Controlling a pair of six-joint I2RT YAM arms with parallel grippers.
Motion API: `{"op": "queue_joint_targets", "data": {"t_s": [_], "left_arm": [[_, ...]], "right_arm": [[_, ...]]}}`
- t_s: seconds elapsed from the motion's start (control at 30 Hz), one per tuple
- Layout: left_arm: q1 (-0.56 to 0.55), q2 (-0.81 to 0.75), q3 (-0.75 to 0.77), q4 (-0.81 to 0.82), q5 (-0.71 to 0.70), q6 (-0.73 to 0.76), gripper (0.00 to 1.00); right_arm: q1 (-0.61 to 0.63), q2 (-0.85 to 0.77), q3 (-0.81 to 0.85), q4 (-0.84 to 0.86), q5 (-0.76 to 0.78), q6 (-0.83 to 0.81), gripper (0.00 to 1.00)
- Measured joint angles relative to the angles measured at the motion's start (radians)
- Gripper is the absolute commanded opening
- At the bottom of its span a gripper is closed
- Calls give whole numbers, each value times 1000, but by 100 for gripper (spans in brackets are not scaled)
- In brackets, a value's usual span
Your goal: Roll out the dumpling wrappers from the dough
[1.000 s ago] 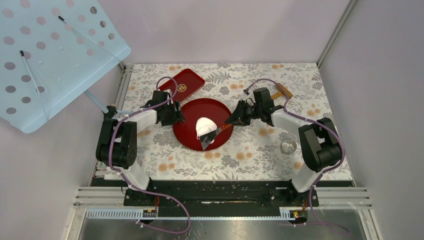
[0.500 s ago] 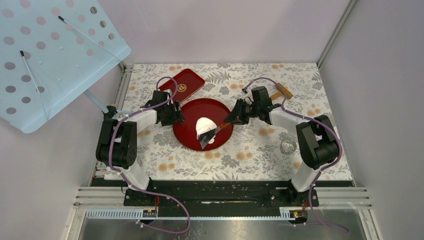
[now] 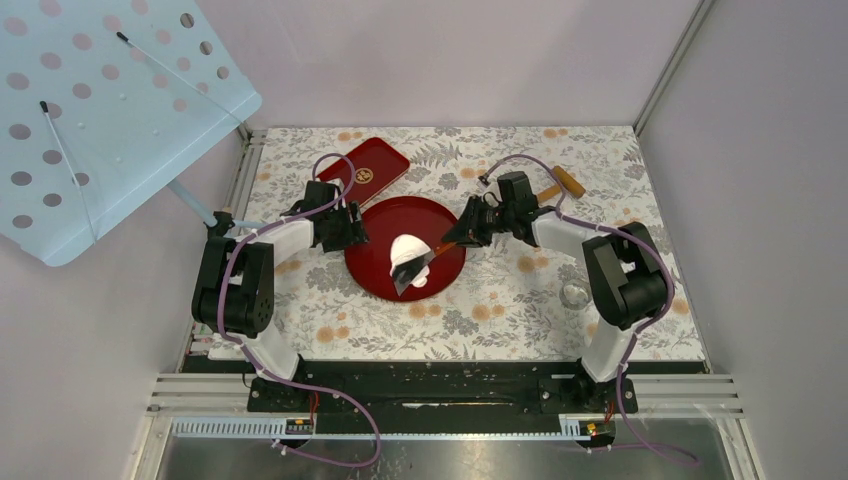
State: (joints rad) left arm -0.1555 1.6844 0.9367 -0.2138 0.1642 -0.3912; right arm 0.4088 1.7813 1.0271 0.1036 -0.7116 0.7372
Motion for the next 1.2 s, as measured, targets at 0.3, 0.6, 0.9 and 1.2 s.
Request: {"op": "queue_joint_targets", "data": {"t_s": [0.3,0.6,0.9,1.2], "left_arm": [[11,22,9,-21,-12,11,14],[6,29,14,-29,-4,22,1],[6,37,24,-31,-4,19,1],[6,37,24,-31,-4,19,1]], "right_arm": [[2,135,8,224,-71,167,0],[-61,153,-10,445,-93,313,0],[-112,-5,1,178,-39,61,0],[-103,-175,38,37,-54,-39,0]]}}
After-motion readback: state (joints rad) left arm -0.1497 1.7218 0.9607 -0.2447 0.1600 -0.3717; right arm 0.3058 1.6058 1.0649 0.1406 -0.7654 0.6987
